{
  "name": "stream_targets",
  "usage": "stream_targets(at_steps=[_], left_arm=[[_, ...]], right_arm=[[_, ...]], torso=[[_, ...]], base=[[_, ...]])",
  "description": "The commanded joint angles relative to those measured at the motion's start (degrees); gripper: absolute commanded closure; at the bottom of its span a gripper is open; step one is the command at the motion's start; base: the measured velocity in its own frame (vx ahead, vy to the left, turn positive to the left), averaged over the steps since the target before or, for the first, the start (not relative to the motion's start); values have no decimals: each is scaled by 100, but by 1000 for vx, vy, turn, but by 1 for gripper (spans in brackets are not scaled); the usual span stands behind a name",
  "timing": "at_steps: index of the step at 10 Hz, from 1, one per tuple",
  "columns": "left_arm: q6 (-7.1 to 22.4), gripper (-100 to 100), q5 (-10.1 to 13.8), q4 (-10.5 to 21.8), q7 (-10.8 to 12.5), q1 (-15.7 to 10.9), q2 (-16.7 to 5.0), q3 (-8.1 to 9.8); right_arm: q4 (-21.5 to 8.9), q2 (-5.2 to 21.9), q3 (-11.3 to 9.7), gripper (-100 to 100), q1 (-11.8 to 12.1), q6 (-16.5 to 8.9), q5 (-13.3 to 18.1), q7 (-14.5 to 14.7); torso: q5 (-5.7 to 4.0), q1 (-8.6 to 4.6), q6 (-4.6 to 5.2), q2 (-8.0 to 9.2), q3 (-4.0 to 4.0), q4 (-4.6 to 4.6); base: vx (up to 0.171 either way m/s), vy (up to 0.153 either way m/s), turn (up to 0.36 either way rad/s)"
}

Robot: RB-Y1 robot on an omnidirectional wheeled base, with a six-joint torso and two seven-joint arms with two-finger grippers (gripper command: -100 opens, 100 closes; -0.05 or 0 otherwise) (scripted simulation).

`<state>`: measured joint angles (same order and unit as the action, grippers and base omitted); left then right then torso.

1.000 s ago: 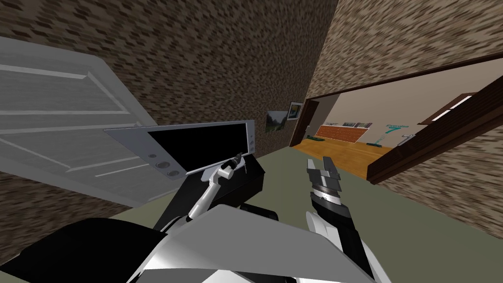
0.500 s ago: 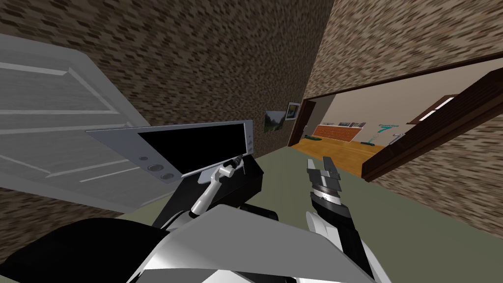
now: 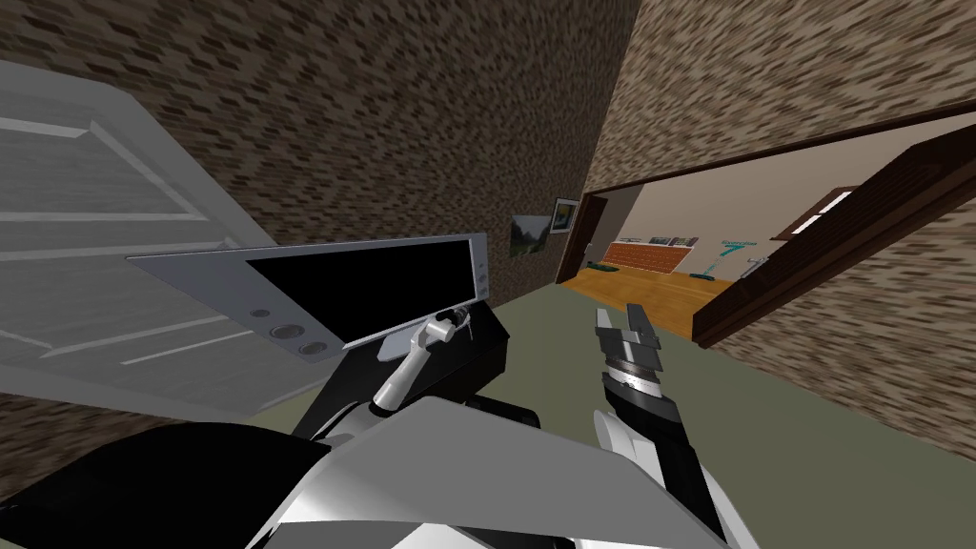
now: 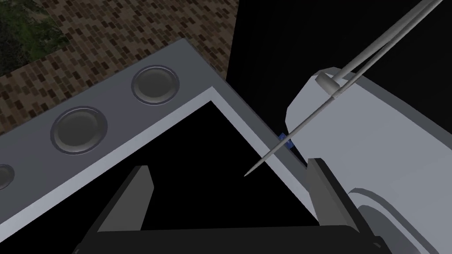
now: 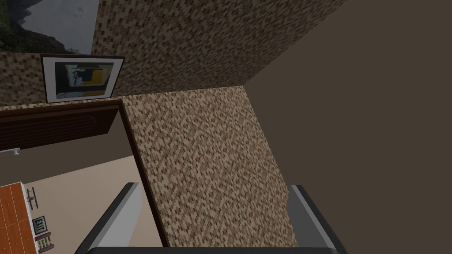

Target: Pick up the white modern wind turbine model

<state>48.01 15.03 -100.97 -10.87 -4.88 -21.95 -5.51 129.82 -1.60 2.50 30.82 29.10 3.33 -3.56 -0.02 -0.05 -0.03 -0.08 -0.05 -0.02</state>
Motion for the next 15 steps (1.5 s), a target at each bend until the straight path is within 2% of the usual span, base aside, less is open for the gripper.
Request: stream_targets(at_steps=[1,3,4,5,6,7,8,10,13,14,15], left_arm=[[286,-100,-43,194,-117,-112,-24,-65],[605,-100,-51,301,-193,-183,-63,-100],[635,-100,-51,301,-193,-183,-63,-100],[863,-100,-63,408,-269,-254,-103,-135],[883,-100,-63,408,-269,-254,-103,-135],[1122,-100,-77,513,-345,-325,-144,-172],[1131,-100,-77,513,-345,-325,-144,-172],[1530,-100,-112,721,-499,-465,-228,-249],[1876,-100,-132,824,-576,-535,-271,-289],[2090,-100,-153,927,-654,-605,-315,-329],[2125,-100,-153,927,-654,-605,-315,-329]], right_arm=[[0,0,0,0,0,0,0,0],[0,0,0,0,0,0,0,0],[0,0,0,0,0,0,0,0],[0,0,0,0,0,0,0,0],[0,0,0,0,0,0,0,0],[0,0,0,0,0,0,0,0],[0,0,0,0,0,0,0,0],[0,0,0,0,0,0,0,0],[0,0,0,0,0,0,0,0],[0,0,0,0,0,0,0,0],[0,0,0,0,0,0,0,0]], torso=[[0,0,0,0,0,0],[0,-1,-1,1,0,0],[0,0,0,-1,0,0],[0,1,-2,2,1,0],[0,0,-1,1,1,0],[0,0,-1,3,2,0],[0,-1,-1,2,1,0],[0,1,-1,3,2,1],[0,0,-1,5,3,1],[0,3,-3,9,5,1],[1,5,-2,10,6,2]], base=[[33,-21,-71],[25,-15,-42],[22,-11,-24],[24,-16,-41],[20,-13,-27],[23,-19,-47],[19,-10,-26],[29,-13,-67],[11,-12,-12],[1,-1,-30],[4,-5,-24]])
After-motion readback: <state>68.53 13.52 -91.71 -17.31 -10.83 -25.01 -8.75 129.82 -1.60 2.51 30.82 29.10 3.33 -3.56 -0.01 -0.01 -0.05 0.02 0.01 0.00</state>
